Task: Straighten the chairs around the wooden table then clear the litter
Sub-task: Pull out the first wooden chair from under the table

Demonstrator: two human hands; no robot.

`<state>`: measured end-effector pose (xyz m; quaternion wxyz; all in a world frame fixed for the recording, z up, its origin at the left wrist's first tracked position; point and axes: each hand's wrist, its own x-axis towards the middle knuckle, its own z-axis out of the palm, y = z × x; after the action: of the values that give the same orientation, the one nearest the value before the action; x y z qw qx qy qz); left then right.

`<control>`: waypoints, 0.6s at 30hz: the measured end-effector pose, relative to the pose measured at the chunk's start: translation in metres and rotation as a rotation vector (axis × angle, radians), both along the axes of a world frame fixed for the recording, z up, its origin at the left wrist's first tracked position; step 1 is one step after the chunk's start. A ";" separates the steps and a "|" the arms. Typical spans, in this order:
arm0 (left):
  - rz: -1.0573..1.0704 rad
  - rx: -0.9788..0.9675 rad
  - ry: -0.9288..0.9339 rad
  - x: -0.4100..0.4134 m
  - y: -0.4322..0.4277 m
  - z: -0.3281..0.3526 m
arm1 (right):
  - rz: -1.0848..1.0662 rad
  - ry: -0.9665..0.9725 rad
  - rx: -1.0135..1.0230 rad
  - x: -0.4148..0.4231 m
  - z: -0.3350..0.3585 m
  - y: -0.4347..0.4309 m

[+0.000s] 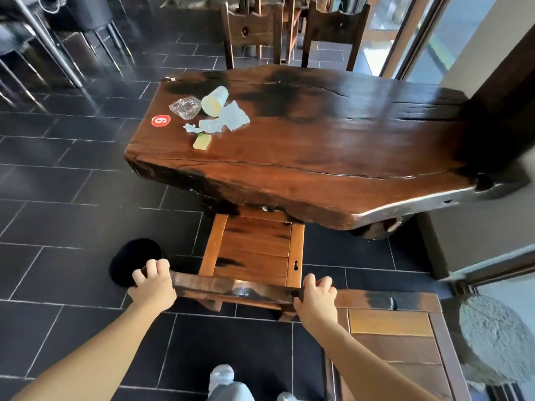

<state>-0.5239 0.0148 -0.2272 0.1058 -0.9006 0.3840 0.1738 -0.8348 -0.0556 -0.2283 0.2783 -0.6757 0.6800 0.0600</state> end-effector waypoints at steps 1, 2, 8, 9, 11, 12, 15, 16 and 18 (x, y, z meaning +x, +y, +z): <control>-0.006 -0.006 -0.035 -0.002 -0.001 -0.002 | -0.002 0.001 -0.001 -0.001 0.000 -0.001; -0.008 -0.009 -0.050 -0.004 -0.002 -0.003 | -0.006 0.005 -0.003 -0.002 0.000 -0.002; -0.015 -0.029 -0.019 -0.015 -0.020 0.002 | 0.002 -0.001 -0.007 -0.010 0.005 -0.029; -0.020 -0.024 -0.023 -0.017 -0.022 0.002 | 0.006 0.001 -0.011 -0.011 0.006 -0.033; -0.048 -0.013 -0.032 -0.020 -0.025 0.000 | 0.012 0.007 -0.019 -0.017 0.006 -0.040; -0.064 -0.009 -0.032 -0.022 -0.026 0.000 | 0.015 0.007 -0.020 -0.019 0.006 -0.043; -0.077 0.036 -0.010 -0.023 -0.029 0.003 | 0.019 0.013 -0.016 -0.022 0.005 -0.046; -0.073 0.058 0.004 -0.023 -0.030 0.004 | 0.017 0.015 -0.017 -0.022 0.005 -0.046; -0.076 0.088 0.027 -0.024 -0.030 0.006 | 0.015 0.018 -0.020 -0.022 0.005 -0.046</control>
<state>-0.5482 -0.0149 -0.2209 0.1466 -0.8776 0.4111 0.1984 -0.8567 -0.1014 -0.2233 0.2651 -0.6830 0.6779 0.0613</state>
